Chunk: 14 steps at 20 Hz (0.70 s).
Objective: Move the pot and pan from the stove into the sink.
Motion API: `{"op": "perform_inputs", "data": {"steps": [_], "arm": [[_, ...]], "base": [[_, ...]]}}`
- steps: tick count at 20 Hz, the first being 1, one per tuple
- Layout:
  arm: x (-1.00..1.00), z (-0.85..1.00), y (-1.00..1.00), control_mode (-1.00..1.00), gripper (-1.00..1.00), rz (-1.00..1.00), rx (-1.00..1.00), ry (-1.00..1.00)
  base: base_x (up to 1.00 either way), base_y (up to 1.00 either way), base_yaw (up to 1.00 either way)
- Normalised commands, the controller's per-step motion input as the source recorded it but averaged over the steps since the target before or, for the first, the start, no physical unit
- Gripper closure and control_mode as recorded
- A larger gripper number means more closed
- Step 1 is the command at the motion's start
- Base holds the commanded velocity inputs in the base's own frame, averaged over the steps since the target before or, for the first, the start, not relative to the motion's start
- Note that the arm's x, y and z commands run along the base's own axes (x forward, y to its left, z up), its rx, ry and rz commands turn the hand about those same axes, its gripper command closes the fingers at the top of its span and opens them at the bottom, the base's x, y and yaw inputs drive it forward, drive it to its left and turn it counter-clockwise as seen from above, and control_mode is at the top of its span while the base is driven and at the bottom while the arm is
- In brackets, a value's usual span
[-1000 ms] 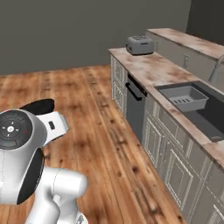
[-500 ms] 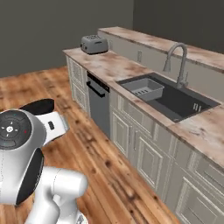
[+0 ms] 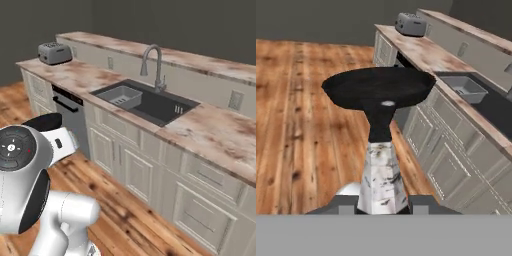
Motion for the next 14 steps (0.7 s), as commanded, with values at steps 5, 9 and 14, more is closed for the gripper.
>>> {"op": "perform_inputs", "data": {"steps": [5, 9, 14], "arm": [[0.00, 0.00, 0.00, 1.00, 1.00, 0.00, 0.00, 0.00], [0.00, 0.00, 0.00, 1.00, 1.00, 0.00, 0.00, 0.00], [0.00, 0.00, 0.00, 1.00, 1.00, 0.00, 0.00, 0.00]], "base": [[0.06, -0.06, -0.45], [0.06, -0.08, -0.45], [0.05, -0.07, -0.46]]}}
